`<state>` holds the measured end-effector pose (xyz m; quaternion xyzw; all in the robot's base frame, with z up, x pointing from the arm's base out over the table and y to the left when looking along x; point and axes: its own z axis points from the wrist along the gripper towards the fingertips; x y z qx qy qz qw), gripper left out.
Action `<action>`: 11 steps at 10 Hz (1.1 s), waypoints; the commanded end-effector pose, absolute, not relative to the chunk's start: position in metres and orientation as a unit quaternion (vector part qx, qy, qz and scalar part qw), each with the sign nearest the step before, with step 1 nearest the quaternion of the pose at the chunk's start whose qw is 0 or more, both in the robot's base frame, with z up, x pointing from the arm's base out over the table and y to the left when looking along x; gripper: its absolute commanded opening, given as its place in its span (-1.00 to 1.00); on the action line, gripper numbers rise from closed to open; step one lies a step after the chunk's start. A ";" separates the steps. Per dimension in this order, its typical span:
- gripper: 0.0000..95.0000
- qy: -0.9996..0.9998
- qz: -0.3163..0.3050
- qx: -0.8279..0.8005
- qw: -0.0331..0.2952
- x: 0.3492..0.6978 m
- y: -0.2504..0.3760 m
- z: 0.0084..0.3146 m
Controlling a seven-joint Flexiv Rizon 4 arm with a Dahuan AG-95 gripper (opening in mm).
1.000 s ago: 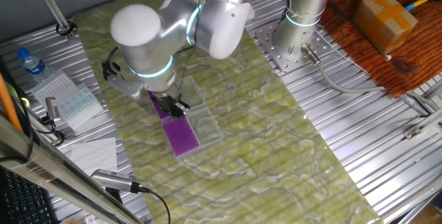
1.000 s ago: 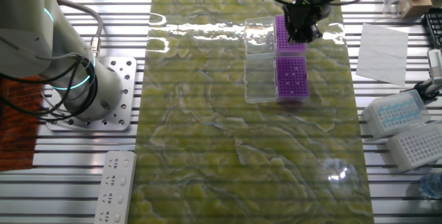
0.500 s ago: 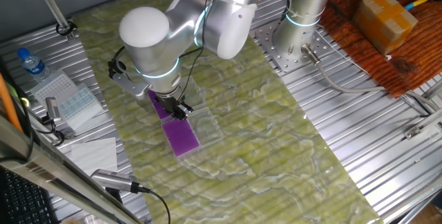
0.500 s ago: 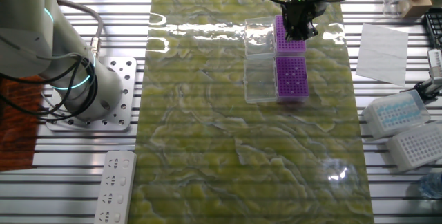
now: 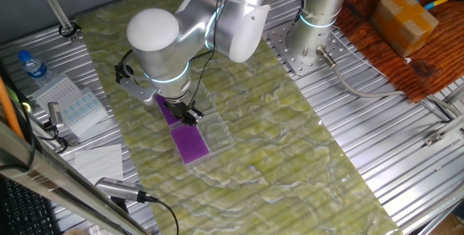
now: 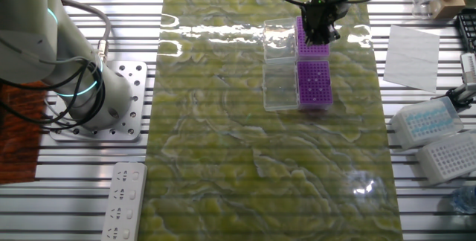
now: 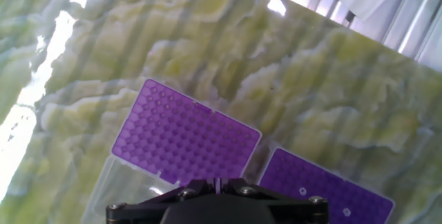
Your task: Transfer all small pipette tips from one holder to another
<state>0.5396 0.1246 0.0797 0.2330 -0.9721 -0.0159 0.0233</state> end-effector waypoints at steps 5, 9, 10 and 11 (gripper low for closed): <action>-1.00 -0.972 -0.016 0.235 0.020 0.536 0.123 0.077; -1.00 -0.971 -0.016 0.238 0.018 0.534 0.122 0.073; -1.00 -0.971 -0.016 0.238 0.017 0.534 0.122 0.072; -1.00 -0.971 -0.016 0.240 0.015 0.534 0.122 0.071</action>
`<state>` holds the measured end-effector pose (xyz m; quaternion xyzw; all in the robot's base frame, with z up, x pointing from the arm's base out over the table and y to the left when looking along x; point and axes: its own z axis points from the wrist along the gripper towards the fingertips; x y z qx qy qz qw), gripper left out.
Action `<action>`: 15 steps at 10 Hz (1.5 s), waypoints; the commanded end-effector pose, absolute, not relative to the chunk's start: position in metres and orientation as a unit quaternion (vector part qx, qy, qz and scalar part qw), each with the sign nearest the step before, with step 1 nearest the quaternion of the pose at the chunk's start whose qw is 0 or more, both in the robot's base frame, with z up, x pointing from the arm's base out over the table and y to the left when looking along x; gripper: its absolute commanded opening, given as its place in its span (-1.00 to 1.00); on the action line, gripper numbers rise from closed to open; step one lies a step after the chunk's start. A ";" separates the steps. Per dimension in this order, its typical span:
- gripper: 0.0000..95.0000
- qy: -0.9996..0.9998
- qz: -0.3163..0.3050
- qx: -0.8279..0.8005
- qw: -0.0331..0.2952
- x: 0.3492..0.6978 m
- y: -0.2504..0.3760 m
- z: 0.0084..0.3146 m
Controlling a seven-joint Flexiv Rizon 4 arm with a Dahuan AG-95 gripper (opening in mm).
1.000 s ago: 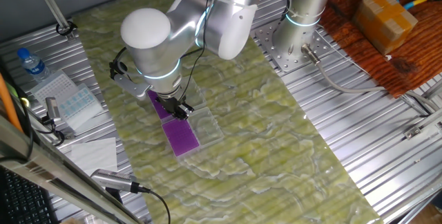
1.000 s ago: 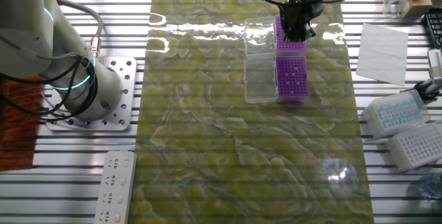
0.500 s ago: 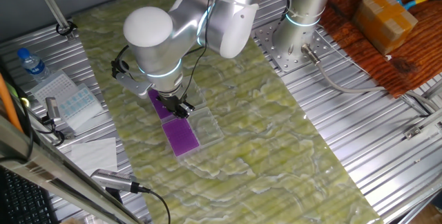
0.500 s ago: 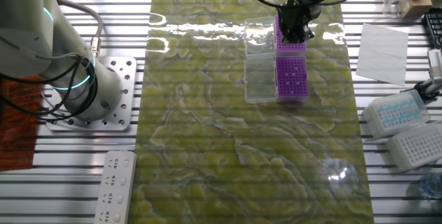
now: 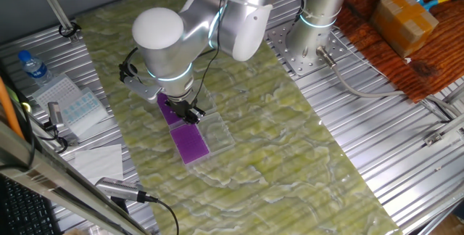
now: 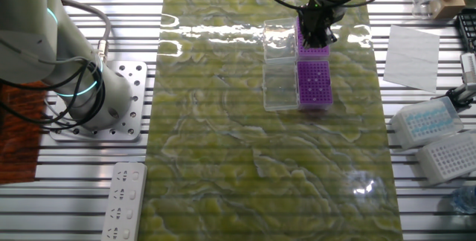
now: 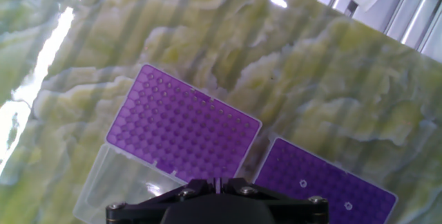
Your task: Transfer all small pipette tips from one holder to another
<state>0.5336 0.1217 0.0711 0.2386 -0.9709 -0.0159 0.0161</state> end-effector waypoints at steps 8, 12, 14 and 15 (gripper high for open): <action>-0.20 -0.967 -0.015 0.256 0.014 0.536 0.122 0.069; -0.60 -0.958 -0.011 0.287 0.016 0.555 0.095 0.080; -0.60 -0.953 -0.011 0.301 0.010 0.561 0.080 0.077; -0.60 -0.952 -0.010 0.306 0.008 0.563 0.075 0.075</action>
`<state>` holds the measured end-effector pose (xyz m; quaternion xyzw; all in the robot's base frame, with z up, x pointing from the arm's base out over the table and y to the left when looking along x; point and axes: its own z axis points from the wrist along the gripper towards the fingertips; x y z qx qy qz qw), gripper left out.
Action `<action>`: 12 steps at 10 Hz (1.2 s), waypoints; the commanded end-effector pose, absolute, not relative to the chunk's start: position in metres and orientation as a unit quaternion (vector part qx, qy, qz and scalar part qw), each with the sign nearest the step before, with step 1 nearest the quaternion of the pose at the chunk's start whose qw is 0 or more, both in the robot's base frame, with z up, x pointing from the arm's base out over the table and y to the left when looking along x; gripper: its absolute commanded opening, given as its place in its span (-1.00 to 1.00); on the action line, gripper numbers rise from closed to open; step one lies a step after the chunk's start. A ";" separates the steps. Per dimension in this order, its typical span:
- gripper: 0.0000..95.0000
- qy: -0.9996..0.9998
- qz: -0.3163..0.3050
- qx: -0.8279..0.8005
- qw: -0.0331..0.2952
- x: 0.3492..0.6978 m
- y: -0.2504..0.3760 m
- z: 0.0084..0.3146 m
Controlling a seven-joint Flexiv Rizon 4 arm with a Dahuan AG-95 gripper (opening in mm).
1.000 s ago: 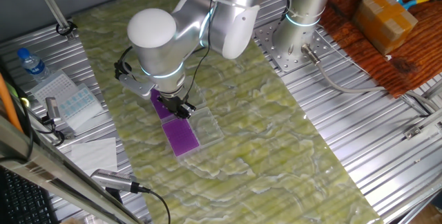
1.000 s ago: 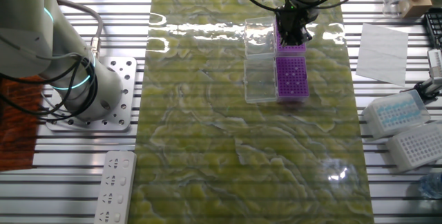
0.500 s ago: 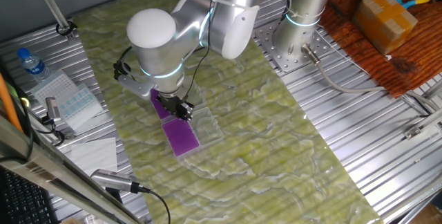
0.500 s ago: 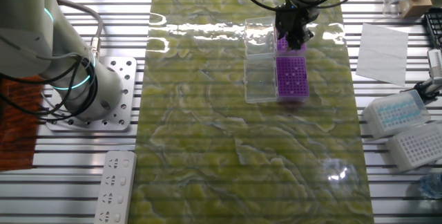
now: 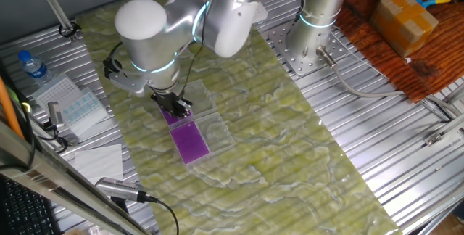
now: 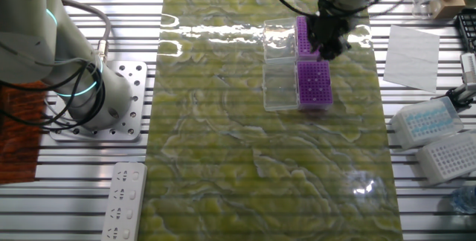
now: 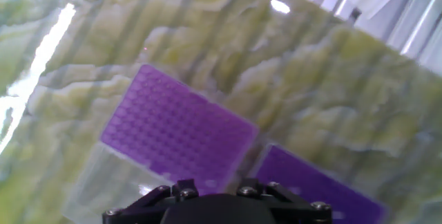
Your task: Transfer all small pipette tips from one holder to another
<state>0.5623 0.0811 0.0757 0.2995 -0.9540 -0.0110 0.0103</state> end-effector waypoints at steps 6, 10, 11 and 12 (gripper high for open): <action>-0.60 -0.945 -0.006 0.326 -0.002 0.569 0.057 0.064; -0.60 -0.944 -0.005 0.331 -0.005 0.568 0.056 0.057; -0.60 -0.943 -0.004 0.332 -0.006 0.568 0.056 0.055; -0.60 -0.943 -0.004 0.333 -0.007 0.568 0.056 0.053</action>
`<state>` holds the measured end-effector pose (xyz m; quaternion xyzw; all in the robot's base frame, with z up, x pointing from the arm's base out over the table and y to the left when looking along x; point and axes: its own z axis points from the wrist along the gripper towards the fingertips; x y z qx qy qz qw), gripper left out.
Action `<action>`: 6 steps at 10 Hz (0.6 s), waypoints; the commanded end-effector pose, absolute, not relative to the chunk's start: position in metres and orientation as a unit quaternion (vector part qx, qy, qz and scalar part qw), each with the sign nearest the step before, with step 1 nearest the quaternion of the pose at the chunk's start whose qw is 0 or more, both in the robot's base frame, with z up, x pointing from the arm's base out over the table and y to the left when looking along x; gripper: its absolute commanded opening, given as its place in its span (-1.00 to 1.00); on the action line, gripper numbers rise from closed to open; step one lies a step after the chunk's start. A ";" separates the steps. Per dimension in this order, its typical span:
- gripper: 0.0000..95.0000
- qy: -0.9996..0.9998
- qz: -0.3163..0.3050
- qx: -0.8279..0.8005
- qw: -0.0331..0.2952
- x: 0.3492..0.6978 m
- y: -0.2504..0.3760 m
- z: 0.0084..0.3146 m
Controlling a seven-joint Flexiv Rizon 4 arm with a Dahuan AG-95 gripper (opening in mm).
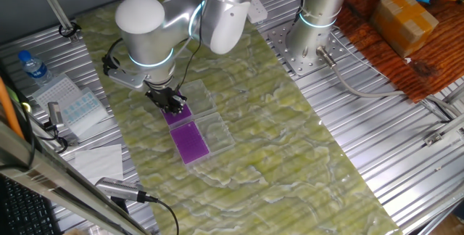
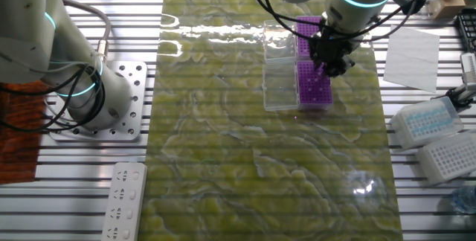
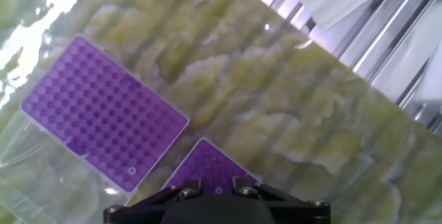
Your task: Transfer all small pipette tips from one holder to another
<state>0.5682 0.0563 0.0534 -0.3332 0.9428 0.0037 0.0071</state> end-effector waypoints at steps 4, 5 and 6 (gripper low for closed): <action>-1.00 0.942 0.003 -0.336 0.012 0.566 0.056 0.050; -1.00 0.942 0.003 -0.336 0.012 0.566 0.056 0.049; -1.00 0.942 0.003 -0.336 0.012 0.566 0.056 0.049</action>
